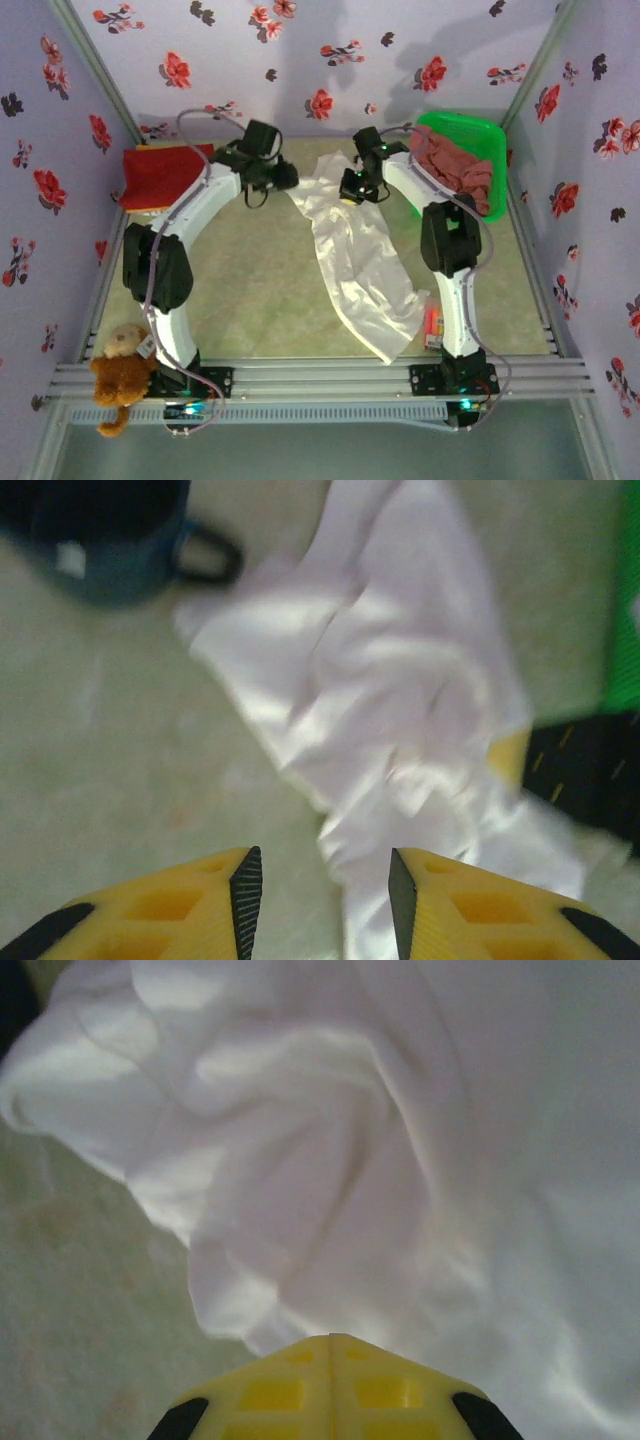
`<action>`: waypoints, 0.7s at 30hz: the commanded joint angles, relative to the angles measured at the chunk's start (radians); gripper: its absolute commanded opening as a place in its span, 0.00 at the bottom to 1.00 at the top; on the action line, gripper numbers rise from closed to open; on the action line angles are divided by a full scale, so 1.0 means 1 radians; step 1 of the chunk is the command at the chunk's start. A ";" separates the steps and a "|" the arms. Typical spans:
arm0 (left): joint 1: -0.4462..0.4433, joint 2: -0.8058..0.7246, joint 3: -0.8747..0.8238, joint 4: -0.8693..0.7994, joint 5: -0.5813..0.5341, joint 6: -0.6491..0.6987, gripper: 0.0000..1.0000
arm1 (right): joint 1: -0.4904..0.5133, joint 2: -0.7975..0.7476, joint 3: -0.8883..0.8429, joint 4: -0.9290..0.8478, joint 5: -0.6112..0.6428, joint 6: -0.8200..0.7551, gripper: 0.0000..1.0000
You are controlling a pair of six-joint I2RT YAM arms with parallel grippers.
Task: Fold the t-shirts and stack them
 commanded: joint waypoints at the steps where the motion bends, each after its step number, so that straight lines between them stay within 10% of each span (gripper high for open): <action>1: 0.006 -0.061 -0.131 0.071 0.033 -0.047 0.42 | 0.017 0.084 0.152 -0.047 -0.049 -0.024 0.07; 21: -0.074 -0.274 -0.454 0.089 0.020 -0.141 0.42 | -0.051 0.536 0.684 0.105 0.229 0.378 0.04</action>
